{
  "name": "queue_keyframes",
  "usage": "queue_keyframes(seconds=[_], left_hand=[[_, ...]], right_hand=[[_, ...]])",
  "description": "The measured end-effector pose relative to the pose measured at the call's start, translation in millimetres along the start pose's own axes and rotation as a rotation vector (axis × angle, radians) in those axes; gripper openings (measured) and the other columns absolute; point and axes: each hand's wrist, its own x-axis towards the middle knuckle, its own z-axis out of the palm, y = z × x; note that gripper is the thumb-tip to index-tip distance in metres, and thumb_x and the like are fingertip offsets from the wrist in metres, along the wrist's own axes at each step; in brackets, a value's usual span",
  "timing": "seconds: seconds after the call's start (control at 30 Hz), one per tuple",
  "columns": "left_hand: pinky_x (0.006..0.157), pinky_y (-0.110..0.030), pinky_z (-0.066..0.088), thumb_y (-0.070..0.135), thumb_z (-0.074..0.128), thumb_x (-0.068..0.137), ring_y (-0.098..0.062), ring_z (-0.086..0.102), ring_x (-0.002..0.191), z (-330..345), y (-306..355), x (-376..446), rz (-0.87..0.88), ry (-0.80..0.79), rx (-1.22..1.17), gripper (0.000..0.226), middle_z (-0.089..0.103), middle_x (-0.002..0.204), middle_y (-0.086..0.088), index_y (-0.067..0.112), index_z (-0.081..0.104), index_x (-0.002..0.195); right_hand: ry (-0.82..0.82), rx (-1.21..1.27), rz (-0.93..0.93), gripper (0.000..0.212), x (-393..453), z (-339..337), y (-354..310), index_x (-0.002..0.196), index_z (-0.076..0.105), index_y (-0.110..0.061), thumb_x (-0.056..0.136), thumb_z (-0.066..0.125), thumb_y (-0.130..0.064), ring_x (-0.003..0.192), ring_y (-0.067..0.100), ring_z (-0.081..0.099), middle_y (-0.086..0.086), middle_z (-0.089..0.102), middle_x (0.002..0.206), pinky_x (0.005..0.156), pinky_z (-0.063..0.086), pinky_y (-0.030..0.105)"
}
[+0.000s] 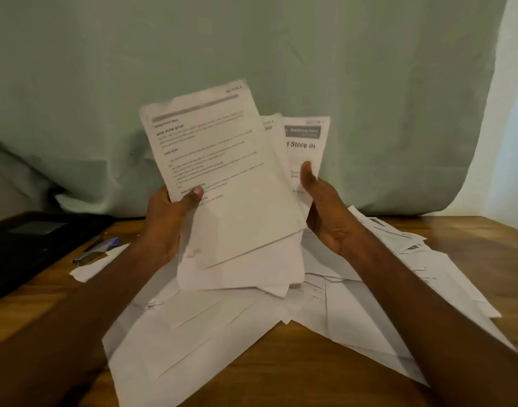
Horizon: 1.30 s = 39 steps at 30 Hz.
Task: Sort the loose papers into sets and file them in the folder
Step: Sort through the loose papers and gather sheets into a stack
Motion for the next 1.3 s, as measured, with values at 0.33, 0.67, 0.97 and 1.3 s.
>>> queue_keyframes(seconds=[0.33,0.67,0.97,1.3], left_hand=[[0.106,-0.044,0.052,0.001,0.072,0.089,-0.024,0.064,0.125,-9.8,15.7,2.7,0.104,-0.074,-0.082,0.053,0.067,0.136,-0.007,0.009,0.058,0.139],[0.102,-0.048,0.053,0.009,0.079,0.083,-0.025,0.066,0.122,-13.8,13.2,-0.6,0.080,-0.164,-0.064,0.059,0.068,0.134,-0.004,0.014,0.059,0.138],[0.095,-0.040,0.059,0.018,0.078,0.077,-0.025,0.070,0.115,-18.0,7.5,0.0,-0.080,-0.194,-0.065,0.051,0.073,0.126,-0.003,0.017,0.068,0.127],[0.077,-0.023,0.059,0.019,0.078,0.084,-0.008,0.073,0.096,-22.7,-11.5,3.7,-0.143,0.083,-0.034,0.032,0.076,0.109,0.007,0.023,0.071,0.115]], right_hand=[[0.090,-0.199,-0.224,0.031,2.6,18.0,19.2,0.120,0.067,-0.021,0.092,0.073,-0.011,0.105,0.013,0.072,-0.006,0.076,0.111,0.088,0.057,0.025],[-0.069,-0.282,-0.034,0.041,-6.5,17.6,23.8,0.129,0.067,-0.011,0.091,0.076,-0.020,0.110,0.019,0.071,0.002,0.075,0.118,0.099,0.055,0.036],[-0.262,-0.438,0.095,0.060,-6.1,6.7,28.4,0.138,0.056,-0.008,0.084,0.070,0.014,0.124,0.028,0.063,0.012,0.066,0.134,0.111,0.047,0.044],[-0.055,-0.366,0.111,0.046,1.2,-6.2,20.7,0.121,0.070,-0.021,0.095,0.060,-0.057,0.102,0.019,0.071,-0.001,0.076,0.110,0.084,0.055,0.036]])
